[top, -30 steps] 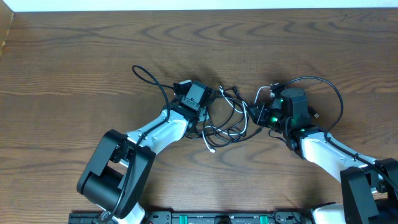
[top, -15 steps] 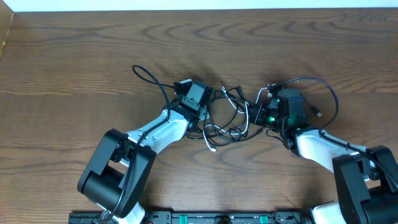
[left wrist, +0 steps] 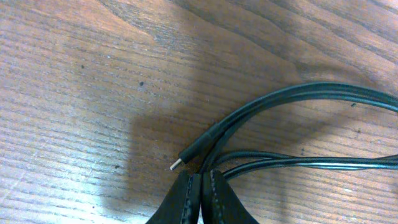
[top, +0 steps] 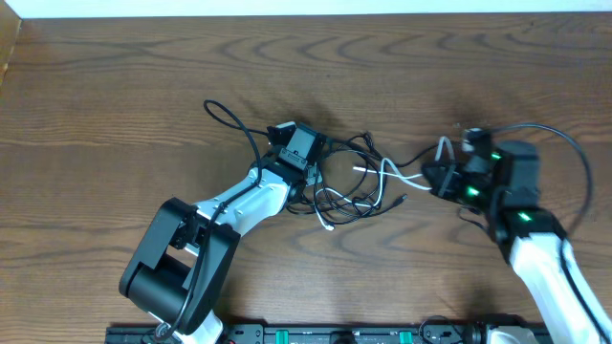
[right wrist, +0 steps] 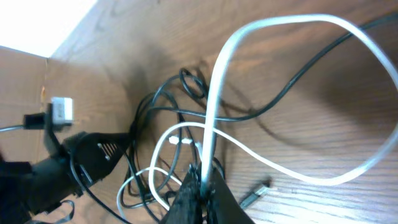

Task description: Untangle cables

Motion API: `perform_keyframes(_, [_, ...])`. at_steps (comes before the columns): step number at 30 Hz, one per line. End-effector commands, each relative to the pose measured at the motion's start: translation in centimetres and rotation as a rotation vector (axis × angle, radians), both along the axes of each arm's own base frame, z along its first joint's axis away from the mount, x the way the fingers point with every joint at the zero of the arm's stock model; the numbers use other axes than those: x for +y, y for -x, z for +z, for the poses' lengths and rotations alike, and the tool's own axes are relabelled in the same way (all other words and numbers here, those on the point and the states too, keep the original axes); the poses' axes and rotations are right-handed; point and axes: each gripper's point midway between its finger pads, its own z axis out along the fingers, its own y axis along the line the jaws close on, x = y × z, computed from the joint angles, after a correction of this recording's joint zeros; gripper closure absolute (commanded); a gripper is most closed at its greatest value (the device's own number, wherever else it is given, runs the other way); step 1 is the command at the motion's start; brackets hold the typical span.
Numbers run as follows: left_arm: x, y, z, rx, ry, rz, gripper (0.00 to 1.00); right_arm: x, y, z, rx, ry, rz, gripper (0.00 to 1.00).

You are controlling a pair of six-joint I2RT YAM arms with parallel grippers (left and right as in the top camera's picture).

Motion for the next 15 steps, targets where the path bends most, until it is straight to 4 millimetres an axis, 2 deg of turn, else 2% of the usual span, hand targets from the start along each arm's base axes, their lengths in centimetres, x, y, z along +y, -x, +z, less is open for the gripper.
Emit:
perform_keyframes(1, [0.3, -0.1, -0.6, 0.012, -0.021, -0.001, 0.88, -2.4, 1.4, 2.9, -0.117, 0.097, -0.005, 0.99])
perform_keyframes(5, [0.3, -0.1, -0.6, 0.012, -0.022, -0.001, 0.83, -5.9, 2.7, 3.9, -0.131, 0.225, -0.164, 0.99])
perform_keyframes(6, [0.3, -0.1, -0.6, 0.012, -0.022, -0.001, 0.79, -6.7, 3.0, 4.2, -0.140, 0.255, -0.200, 0.99])
perform_keyframes(9, [0.3, -0.1, -0.6, 0.012, -0.022, -0.001, 0.78, -8.4, 3.7, 5.6, -0.184, 0.328, -0.289, 0.99])
perform_keyframes(11, [0.3, -0.1, -0.6, 0.012, -0.022, -0.001, 0.77, -8.6, 4.0, 6.4, -0.216, 0.333, -0.302, 0.99])
perform_keyframes(13, [0.3, -0.1, -0.6, 0.012, -0.022, -0.001, 0.77, -7.7, 4.1, 6.9, -0.236, 0.301, -0.268, 0.98])
perform_keyframes(15, [0.3, -0.1, -0.6, 0.012, -0.021, -0.001, 0.76, -6.3, 4.4, 6.9, -0.236, 0.248, -0.201, 0.84])
